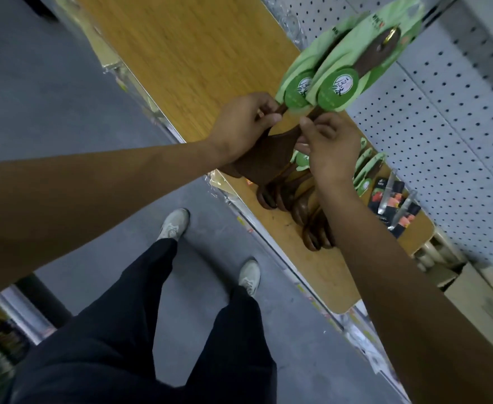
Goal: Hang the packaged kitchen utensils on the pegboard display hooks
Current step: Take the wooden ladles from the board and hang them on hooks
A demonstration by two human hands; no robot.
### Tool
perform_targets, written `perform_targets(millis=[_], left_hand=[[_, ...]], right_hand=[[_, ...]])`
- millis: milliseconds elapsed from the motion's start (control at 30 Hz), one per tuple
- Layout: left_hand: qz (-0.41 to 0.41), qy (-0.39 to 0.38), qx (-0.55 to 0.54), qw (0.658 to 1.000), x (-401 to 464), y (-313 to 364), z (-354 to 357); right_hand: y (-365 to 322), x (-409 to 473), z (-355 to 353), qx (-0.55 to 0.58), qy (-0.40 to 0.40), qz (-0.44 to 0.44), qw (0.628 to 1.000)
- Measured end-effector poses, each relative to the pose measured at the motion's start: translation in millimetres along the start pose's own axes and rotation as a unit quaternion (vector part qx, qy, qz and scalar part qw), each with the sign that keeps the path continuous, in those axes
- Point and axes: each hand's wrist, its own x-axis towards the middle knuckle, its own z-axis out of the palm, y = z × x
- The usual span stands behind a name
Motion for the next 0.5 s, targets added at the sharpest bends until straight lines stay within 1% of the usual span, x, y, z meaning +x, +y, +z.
perform_targets(millis=[67, 167, 267, 367, 500], left_hand=[[0.008, 0.017, -0.003, 1.0, -13.0, 9.5, -10.0], [0.01, 0.033, -0.009, 0.999, -36.7, 27.8, -22.6], [0.006, 0.046, -0.02, 0.999, -61.5, 52.4, -30.8], [-0.006, 0.054, -0.037, 0.998, -89.2, 79.9, -35.2], [-0.026, 0.067, -0.086, 0.994, -129.3, 122.2, -36.4]], right_hand=[[-10.3, -14.1, -12.7, -0.006, -0.016, -0.02, 1.0], [-21.6, -33.7, -34.1, -0.026, -0.04, -0.078, 0.996], [-29.4, -52.0, -57.6, -0.023, -0.049, -0.106, 0.993], [-39.5, -71.9, -81.5, -0.016, -0.056, -0.106, 0.993], [-57.4, -101.3, -119.8, 0.003, -0.065, -0.08, 0.995]])
